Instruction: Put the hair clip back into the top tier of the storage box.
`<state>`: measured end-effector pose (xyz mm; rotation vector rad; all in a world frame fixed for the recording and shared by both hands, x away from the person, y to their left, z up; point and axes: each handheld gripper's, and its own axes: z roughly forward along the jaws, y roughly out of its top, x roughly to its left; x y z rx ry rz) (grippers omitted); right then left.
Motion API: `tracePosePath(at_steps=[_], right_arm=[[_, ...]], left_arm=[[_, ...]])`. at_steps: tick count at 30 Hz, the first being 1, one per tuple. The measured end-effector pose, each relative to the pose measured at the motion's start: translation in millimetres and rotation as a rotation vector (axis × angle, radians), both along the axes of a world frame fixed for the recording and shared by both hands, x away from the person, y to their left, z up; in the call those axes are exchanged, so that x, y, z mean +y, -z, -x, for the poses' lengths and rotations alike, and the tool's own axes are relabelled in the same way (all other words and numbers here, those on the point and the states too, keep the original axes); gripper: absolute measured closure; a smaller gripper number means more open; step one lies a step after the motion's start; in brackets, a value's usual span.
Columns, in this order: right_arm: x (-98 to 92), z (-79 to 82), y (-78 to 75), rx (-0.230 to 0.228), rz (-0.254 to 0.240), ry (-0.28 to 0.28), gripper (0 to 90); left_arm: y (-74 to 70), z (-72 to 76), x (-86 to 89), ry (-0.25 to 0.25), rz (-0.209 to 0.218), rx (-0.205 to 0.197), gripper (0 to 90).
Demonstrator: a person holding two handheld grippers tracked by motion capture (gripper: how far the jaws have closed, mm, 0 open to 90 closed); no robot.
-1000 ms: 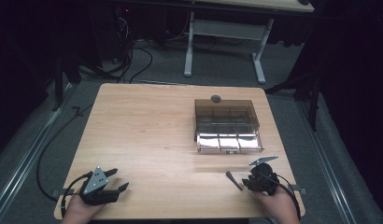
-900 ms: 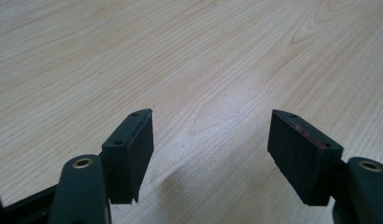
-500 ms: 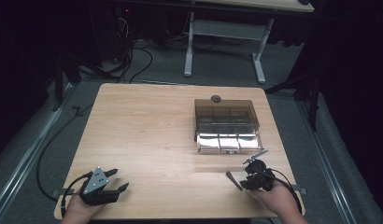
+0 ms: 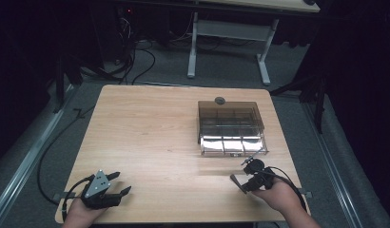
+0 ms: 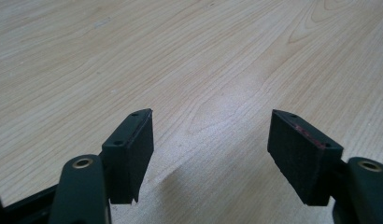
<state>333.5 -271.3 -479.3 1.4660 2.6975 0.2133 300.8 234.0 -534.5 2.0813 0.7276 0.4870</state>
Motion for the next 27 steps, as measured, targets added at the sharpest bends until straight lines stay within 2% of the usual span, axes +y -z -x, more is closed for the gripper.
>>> tracePosePath(at_steps=[18,23,27], right_arm=[[20.5,-12.2,4.7,0.028,0.007,-0.027,63.5],[25.7,-16.7,6.7,0.033,0.011,-0.044,67.4],[28.9,-19.8,8.1,0.042,0.012,-0.037,71.5]], left_arm=[[0.1,0.2,-0.1,0.003,0.001,0.0,31.8],[0.1,0.1,-0.1,0.004,0.002,0.0,31.8],[0.0,0.1,0.0,0.004,0.003,0.001,31.9]])
